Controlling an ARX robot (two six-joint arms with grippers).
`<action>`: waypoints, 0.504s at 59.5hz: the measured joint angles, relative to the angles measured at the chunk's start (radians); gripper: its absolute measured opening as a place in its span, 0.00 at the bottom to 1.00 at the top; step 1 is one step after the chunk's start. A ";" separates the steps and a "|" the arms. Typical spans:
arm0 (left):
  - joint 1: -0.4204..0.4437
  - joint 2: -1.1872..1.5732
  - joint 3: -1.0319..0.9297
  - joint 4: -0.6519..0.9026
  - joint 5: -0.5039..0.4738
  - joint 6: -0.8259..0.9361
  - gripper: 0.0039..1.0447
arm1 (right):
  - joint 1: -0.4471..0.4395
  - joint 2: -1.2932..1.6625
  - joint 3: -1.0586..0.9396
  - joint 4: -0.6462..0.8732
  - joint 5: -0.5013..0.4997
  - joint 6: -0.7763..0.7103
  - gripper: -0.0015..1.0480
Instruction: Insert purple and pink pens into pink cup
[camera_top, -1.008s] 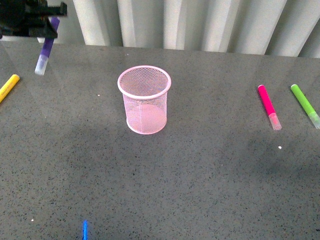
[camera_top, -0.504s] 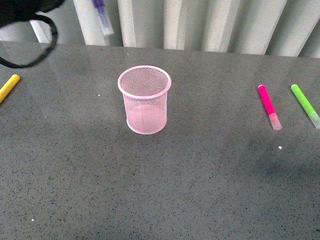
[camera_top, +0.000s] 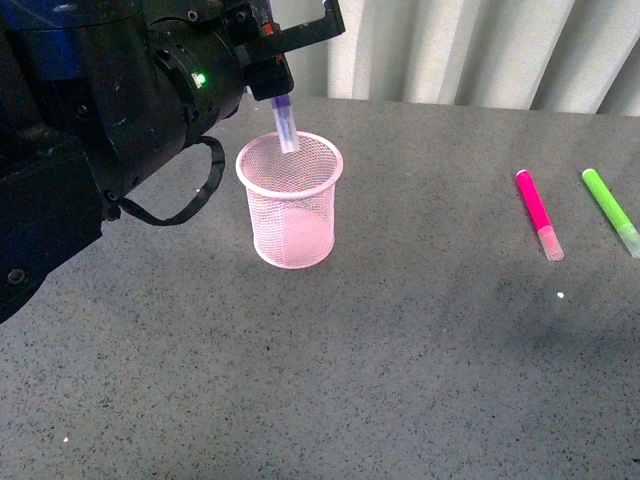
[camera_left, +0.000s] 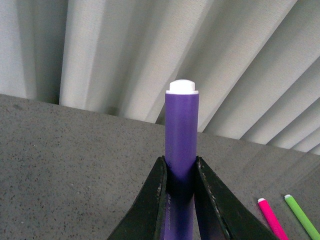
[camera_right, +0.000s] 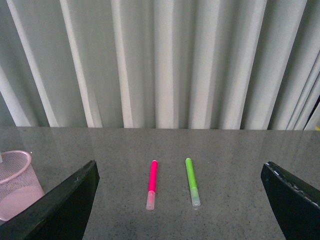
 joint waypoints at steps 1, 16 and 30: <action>0.002 0.003 0.005 0.000 0.001 0.000 0.11 | 0.000 0.000 0.000 0.000 0.000 0.000 0.93; 0.035 0.025 0.016 -0.023 0.031 -0.011 0.11 | 0.000 0.000 0.000 0.000 0.000 0.000 0.93; 0.049 0.042 0.016 -0.059 0.048 -0.045 0.11 | 0.000 0.000 0.000 0.000 0.000 0.000 0.93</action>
